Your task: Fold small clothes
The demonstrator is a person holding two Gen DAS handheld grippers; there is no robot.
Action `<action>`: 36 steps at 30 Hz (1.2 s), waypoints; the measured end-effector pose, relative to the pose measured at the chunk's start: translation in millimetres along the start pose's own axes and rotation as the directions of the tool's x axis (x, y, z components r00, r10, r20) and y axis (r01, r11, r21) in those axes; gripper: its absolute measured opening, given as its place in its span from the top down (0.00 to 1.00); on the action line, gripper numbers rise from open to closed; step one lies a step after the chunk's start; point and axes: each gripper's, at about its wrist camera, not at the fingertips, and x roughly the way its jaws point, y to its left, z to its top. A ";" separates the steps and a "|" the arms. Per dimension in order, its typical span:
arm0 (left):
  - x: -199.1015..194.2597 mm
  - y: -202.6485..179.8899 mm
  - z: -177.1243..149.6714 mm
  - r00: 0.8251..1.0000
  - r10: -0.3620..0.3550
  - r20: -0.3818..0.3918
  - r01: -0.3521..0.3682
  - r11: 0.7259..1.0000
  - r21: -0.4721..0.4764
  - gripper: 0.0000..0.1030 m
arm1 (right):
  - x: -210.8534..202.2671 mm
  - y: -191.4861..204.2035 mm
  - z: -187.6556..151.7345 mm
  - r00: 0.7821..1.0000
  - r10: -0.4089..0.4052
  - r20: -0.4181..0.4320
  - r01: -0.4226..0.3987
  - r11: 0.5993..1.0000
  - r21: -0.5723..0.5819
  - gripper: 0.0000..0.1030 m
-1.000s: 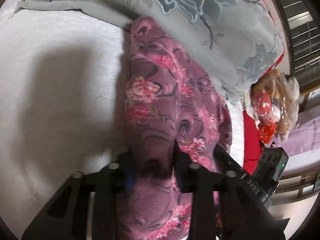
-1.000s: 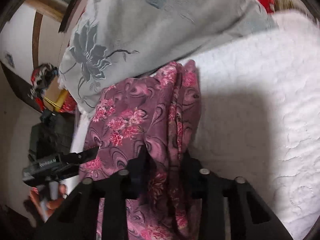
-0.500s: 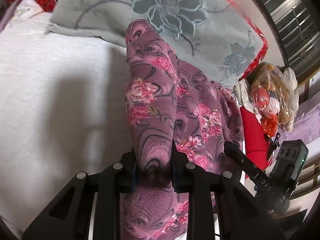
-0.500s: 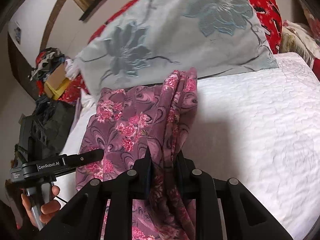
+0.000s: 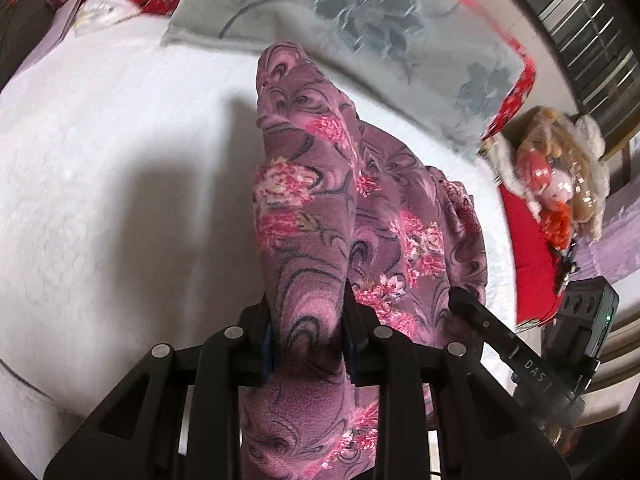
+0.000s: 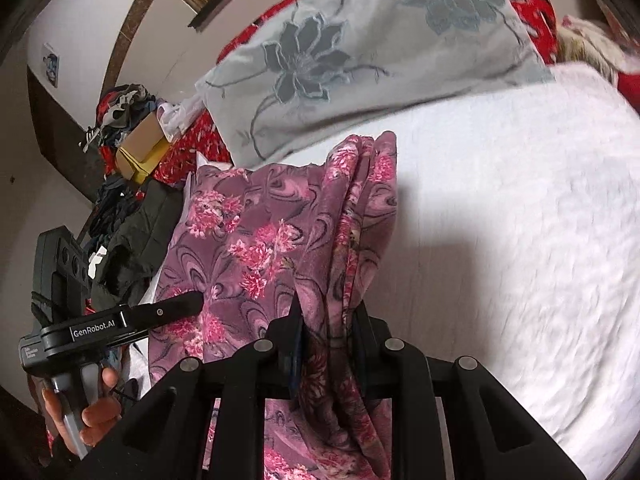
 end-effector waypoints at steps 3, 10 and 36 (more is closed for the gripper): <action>29.1 20.6 -8.8 0.993 0.082 -0.082 -0.085 0.996 -0.030 0.65 | 28.6 -20.2 -18.5 0.990 -0.105 -0.097 0.108 0.994 0.026 0.76; 5.6 46.0 2.9 1.000 -0.015 0.004 0.016 0.996 -0.091 0.59 | 11.2 -28.8 -2.0 0.996 -0.092 0.002 0.091 0.993 0.068 0.61; 26.4 9.4 13.2 0.966 0.233 0.115 -0.247 0.961 0.122 0.32 | 27.2 13.9 -8.3 0.992 -0.116 -0.054 0.100 0.968 -0.232 0.67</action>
